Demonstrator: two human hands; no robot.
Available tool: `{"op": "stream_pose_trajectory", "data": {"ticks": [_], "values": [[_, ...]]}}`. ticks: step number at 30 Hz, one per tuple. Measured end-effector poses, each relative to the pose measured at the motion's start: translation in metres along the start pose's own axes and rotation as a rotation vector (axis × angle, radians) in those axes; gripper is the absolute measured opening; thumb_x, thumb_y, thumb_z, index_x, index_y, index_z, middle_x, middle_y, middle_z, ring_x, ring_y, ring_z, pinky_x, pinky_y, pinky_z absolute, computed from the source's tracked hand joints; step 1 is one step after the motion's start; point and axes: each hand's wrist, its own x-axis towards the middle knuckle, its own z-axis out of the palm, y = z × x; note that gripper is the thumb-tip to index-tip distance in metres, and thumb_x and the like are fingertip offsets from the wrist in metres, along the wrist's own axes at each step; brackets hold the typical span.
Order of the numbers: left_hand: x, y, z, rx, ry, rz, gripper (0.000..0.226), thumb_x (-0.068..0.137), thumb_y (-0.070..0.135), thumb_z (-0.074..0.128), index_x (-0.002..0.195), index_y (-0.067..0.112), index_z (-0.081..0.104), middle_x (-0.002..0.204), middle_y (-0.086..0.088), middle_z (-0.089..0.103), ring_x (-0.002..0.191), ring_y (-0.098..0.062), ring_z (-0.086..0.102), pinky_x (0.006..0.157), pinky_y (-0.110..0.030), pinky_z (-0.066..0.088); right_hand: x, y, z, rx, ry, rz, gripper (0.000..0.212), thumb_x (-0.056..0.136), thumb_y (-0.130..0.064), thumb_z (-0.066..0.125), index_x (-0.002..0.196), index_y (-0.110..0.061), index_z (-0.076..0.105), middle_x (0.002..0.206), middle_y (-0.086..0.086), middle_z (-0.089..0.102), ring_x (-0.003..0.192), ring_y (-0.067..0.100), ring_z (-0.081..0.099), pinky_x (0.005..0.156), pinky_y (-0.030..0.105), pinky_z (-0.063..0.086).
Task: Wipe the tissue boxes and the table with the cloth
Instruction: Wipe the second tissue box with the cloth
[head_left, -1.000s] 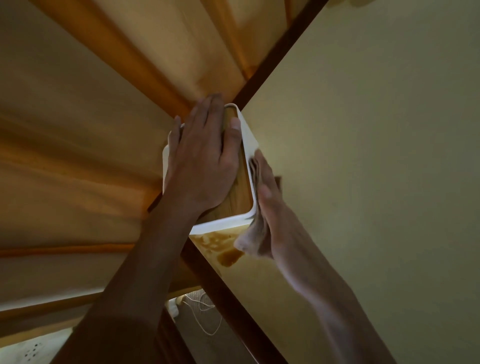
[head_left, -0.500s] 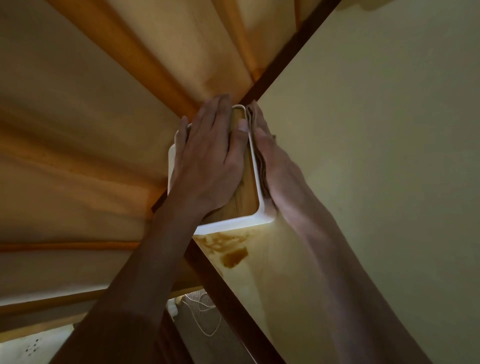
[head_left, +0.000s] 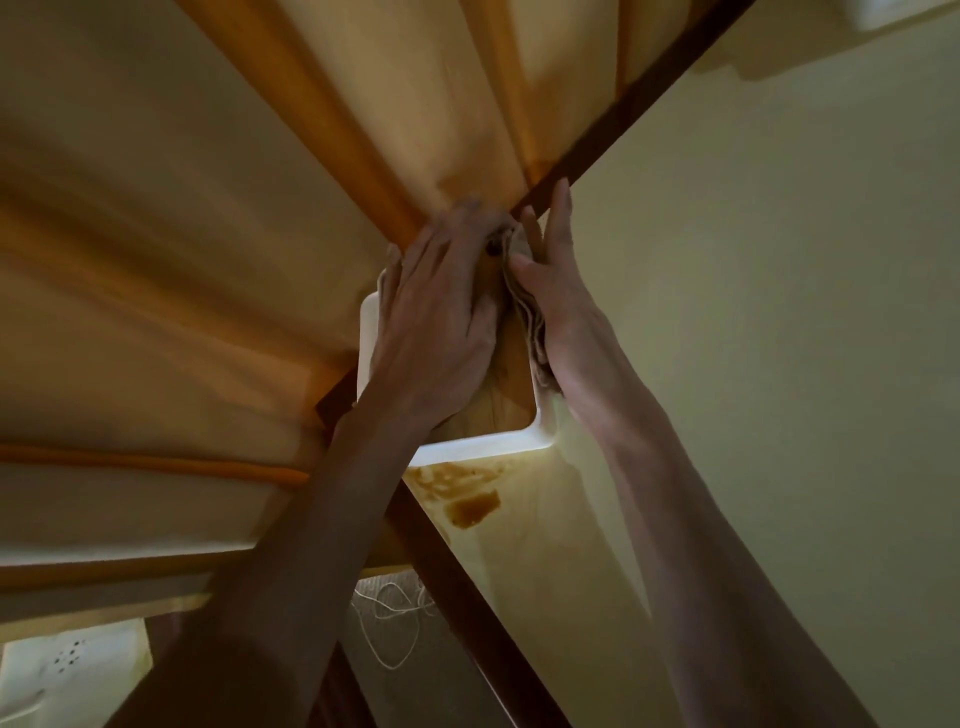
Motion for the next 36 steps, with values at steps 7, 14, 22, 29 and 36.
{"op": "stream_pose_trajectory", "data": {"ticks": [7,14,22,29,36], "values": [[-0.006,0.007,-0.004,-0.034,0.045,-0.05,0.031,0.101,0.015,0.047,0.13,0.025,0.054,0.133,0.006,0.059,0.125,-0.009,0.037,0.109,-0.065,0.033,-0.045,0.001,0.005,0.037,0.174,-0.037,0.066,0.093,0.0,0.068,0.149,-0.013,0.036,0.142,0.006,0.056,0.128,0.018,0.061,0.095,0.033,0.057],[-0.003,-0.001,0.0,-0.029,0.034,-0.033,0.033,0.096,0.017,0.046,0.127,0.028,0.054,0.141,0.009,0.056,0.142,-0.016,0.039,0.119,-0.058,0.021,-0.061,-0.005,0.02,-0.447,0.52,-0.143,0.007,0.089,-0.006,0.077,0.091,-0.006,0.07,0.098,0.014,0.062,0.081,0.012,0.064,0.07,0.02,0.051],[-0.006,0.005,-0.008,-0.025,0.04,-0.02,0.026,0.092,0.029,0.055,0.115,0.026,0.064,0.139,0.014,0.058,0.133,-0.012,0.045,0.109,-0.041,0.032,-0.054,-0.035,0.031,-0.855,0.517,0.033,0.035,0.089,-0.033,0.077,0.108,-0.016,0.054,0.079,-0.007,0.067,0.07,0.01,0.067,0.065,0.033,0.058],[-0.01,0.032,-0.056,-0.1,-0.054,0.025,0.017,0.088,0.035,0.064,0.103,0.028,0.065,0.123,0.016,0.066,0.121,-0.012,0.055,0.105,-0.041,0.039,-0.069,-0.073,0.035,-1.162,0.393,0.024,0.014,0.094,-0.022,0.064,0.094,-0.009,0.06,0.079,0.011,0.07,0.074,0.038,0.065,0.063,0.047,0.052],[-0.058,0.067,-0.109,-0.354,-0.047,-0.186,0.009,0.091,0.02,0.07,0.099,0.019,0.068,0.095,0.007,0.066,0.089,-0.007,0.052,0.075,-0.02,0.038,-0.105,-0.125,0.03,-1.163,0.245,-0.094,0.022,0.082,-0.018,0.059,0.096,-0.004,0.07,0.082,0.006,0.07,0.071,0.024,0.062,0.067,0.033,0.049]]}}
